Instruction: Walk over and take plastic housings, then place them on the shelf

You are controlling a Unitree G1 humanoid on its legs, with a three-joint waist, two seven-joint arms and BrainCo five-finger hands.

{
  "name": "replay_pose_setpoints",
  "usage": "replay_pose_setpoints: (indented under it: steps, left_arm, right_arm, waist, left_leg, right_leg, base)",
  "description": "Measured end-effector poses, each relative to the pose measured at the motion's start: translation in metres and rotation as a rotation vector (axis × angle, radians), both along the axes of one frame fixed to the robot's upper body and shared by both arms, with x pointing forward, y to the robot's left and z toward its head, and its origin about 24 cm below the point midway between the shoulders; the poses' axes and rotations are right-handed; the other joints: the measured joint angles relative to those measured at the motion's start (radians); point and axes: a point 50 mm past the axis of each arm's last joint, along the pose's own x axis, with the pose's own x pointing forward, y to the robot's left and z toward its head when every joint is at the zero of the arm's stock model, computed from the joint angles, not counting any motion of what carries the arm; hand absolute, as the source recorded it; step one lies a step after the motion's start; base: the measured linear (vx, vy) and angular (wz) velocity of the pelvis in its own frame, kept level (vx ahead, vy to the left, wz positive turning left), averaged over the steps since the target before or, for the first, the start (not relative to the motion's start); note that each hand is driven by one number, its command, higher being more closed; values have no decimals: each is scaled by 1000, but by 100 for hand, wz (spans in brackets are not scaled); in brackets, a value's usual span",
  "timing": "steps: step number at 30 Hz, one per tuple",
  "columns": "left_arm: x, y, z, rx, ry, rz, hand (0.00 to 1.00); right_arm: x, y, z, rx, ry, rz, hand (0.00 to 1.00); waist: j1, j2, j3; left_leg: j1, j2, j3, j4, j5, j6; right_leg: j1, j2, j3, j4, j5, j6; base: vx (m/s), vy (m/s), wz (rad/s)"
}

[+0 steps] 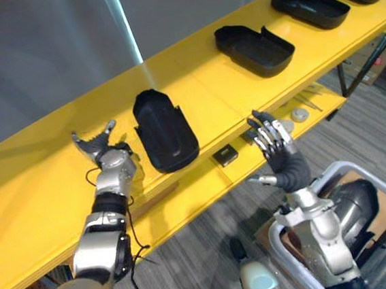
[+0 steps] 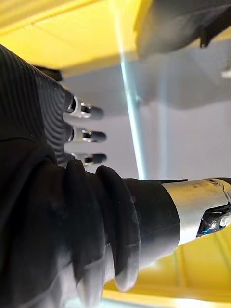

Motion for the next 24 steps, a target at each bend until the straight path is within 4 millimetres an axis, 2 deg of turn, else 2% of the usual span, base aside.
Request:
replay_pose_setpoints:
  steps: [4,9,11,13,17,19,20,21,22,24]
  left_arm:
    - [-3,9,19,58,-94,33,0]
    - [-10,18,23,40,-184,61,0]
    - [-16,22,19,46,-227,52,0]
    - [-27,28,16,63,-298,39,0]
    - [-62,18,16,132,-484,-108,0]
    - [-94,4,11,170,-583,-220,0]
    - [-102,0,8,173,-596,-245,0]
    - [-118,-5,0,186,-597,-280,0]
    - [-179,-16,-22,162,-655,-498,0]
    - [-179,-16,-22,162,-655,-498,0]
  right_arm:
    - [0,0,0,6,2,-9,0]
    - [0,-1,0,-3,1,-48,0]
    - [1,-2,0,-13,-2,-69,0]
    - [2,-3,2,-17,-10,-77,0]
    - [4,-9,2,-35,6,-121,0]
    - [7,-13,0,-39,24,-145,0]
    - [8,-14,0,-37,28,-157,0]
    - [10,-18,-3,-33,49,-181,0]
    - [18,-41,-14,95,166,-375,0]
    - [18,-41,-14,95,165,-375,0]
  waist:
    - [5,1,-1]
    - [24,3,-2]
    - [26,5,-6]
    - [44,12,-14]
    - [80,29,-43]
    - [110,35,-69]
    - [116,35,-70]
    - [132,36,-80]
    - [234,-28,-134]
    - [235,-30,-132]
  left_leg:
    - [0,0,-3,1,0,0]
    - [0,-1,-18,1,4,1]
    - [1,-1,-36,1,7,1]
    - [-1,-2,-36,2,8,2]
    - [-7,-3,-83,0,15,5]
    - [-19,-5,-115,1,21,7]
    - [-18,-5,-122,2,22,7]
    - [-17,-6,-141,2,23,7]
    - [-19,30,-184,3,25,-18]
    - [-18,30,-183,3,25,-18]
  right_leg:
    - [2,-1,-6,0,1,-1]
    - [10,-5,-21,-2,2,-2]
    - [20,-9,-41,-8,2,-3]
    - [20,-9,-44,-8,2,-2]
    - [37,-17,-93,-9,0,-4]
    - [43,-26,-126,-9,-6,-4]
    - [51,-28,-139,-9,-9,-4]
    - [62,-30,-156,-9,-14,-5]
    - [102,-11,-232,-9,-51,-21]
    - [102,-11,-232,-9,-50,-19]
  base:
    - [-37,-5,1]
    - [-27,-4,9]
    - [-47,-2,23]
    - [-35,-1,9]
    - [-32,-3,32]
    - [-31,-6,40]
    - [-42,-1,48]
    - [-31,0,30]
    - [-27,2,19]
    - [0,0,0]
